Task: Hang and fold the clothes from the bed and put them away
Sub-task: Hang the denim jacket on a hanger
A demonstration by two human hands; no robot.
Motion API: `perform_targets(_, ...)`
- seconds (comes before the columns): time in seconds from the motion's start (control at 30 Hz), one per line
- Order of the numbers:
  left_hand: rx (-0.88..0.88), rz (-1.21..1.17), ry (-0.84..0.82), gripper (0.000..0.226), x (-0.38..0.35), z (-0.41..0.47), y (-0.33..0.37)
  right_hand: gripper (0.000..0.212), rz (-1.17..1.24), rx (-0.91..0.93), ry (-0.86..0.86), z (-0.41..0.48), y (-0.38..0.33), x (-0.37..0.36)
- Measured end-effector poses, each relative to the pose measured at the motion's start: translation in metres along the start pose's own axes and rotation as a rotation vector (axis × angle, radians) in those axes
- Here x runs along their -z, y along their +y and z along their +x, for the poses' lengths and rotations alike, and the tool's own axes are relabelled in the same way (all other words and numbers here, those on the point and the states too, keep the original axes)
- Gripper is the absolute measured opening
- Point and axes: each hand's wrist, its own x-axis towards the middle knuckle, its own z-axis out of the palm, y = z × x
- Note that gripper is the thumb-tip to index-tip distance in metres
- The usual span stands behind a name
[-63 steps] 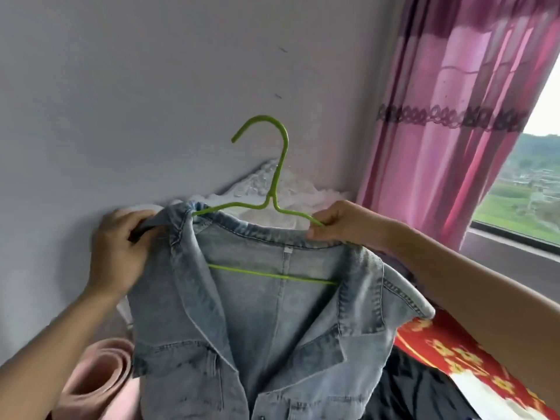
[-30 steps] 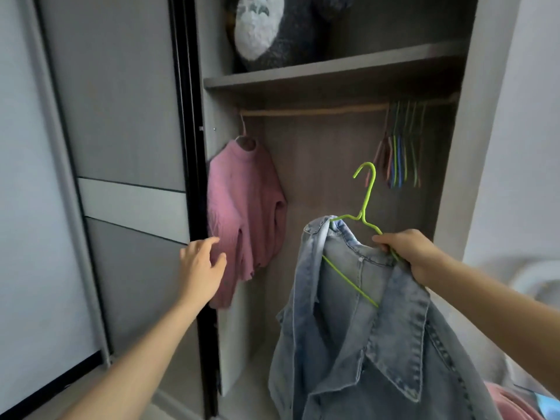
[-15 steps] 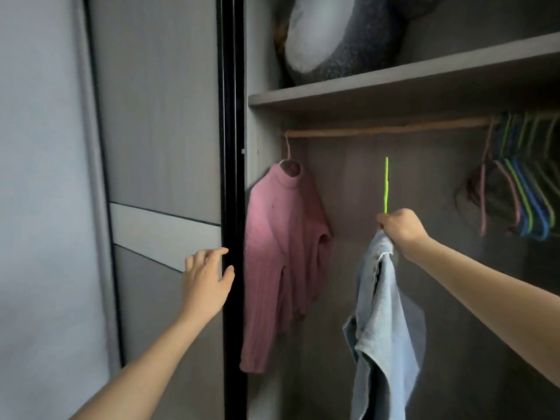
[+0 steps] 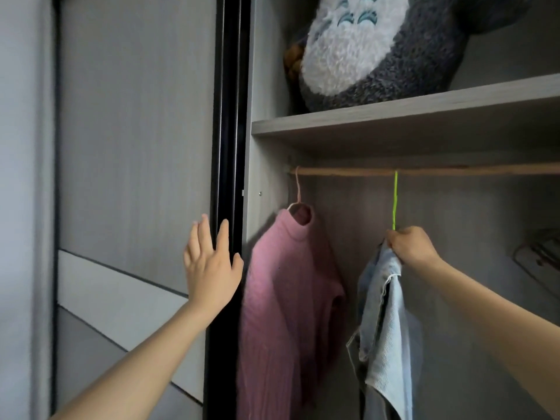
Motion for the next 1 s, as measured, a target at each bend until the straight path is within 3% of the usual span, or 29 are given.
perform_targets(0.4,-0.259,0.207,0.121,0.082,-0.064,0.062,-0.016,0.046,-0.083,0.043,0.096,0.064,-0.041,-0.036)
perform_targets(0.67,-0.31,0.161,0.244,0.066,-0.073,0.063,-0.027,0.026,-0.145,0.086,0.011,0.114,-0.089,-0.108)
perform_targets(0.8,-0.436,0.15,0.366,0.055,-0.075,0.072,-0.052,0.031,-0.187,0.085,-0.021,0.139,-0.091,-0.14)
perform_targets(1.0,-0.399,0.079,0.44,0.057,-0.084,0.064,-0.05,0.033,-0.249,0.074,-0.092,0.156,-0.075,-0.175)
